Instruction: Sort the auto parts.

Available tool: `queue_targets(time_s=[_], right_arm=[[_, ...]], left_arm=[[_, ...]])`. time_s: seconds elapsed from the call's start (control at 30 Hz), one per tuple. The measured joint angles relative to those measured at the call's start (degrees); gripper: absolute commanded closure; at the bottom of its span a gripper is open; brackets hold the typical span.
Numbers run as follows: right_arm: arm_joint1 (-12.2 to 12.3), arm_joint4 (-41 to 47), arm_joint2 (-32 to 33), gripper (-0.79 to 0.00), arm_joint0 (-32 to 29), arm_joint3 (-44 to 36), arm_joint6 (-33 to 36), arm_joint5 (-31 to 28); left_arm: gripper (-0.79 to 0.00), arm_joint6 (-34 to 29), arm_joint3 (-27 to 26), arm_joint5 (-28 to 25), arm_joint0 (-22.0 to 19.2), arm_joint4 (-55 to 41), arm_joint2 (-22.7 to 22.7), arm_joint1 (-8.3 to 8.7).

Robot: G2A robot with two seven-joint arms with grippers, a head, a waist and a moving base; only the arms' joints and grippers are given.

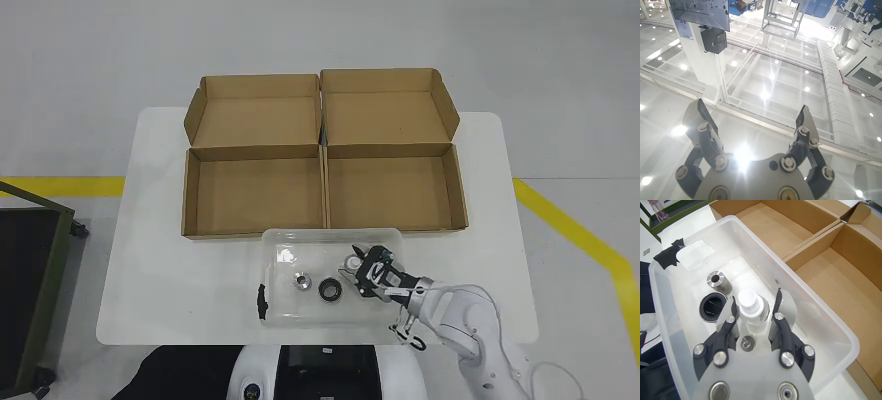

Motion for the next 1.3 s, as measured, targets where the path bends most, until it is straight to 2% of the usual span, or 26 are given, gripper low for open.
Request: queue_targets(time_s=[0.1,0.2,0.53,0.8,0.97,1.17,1.3], right_arm=[[0.16,0.19,-0.05,-0.185,0.14,0.01,0.33,0.08],[0.34,0.33,-0.08,0.0,0.18,-0.29,0.45,-0.05],[1.26,0.3,1.9,0.0,-2.39,-6.62,-2.25,-1.41],[1.81,2.24,3.6,0.0,-4.99,-11.72,-10.62,-2.37],[1.86,3.63,3.35,0.0,-5.54,-13.27,-15.09,-1.03],[1.65,8.35,1.49,0.0,-4.29,-14.43,-19.58,0.1],[1.38,15.24,0.65,0.0,-2.08,-14.27,-24.0,-0.06]], left_arm=[[-0.785,0.0,0.0,0.0,0.0,0.0,0.0,0.0],[-0.785,0.0,0.0,0.0,0.0,0.0,0.0,0.0],[-0.785,0.0,0.0,0.0,0.0,0.0,0.0,0.0],[-0.785,0.0,0.0,0.0,0.0,0.0,0.0,0.0],[-0.785,0.0,0.0,0.0,0.0,0.0,0.0,0.0],[-0.785,0.0,0.0,0.0,0.0,0.0,0.0,0.0],[-0.785,0.0,0.0,0.0,0.0,0.0,0.0,0.0]])
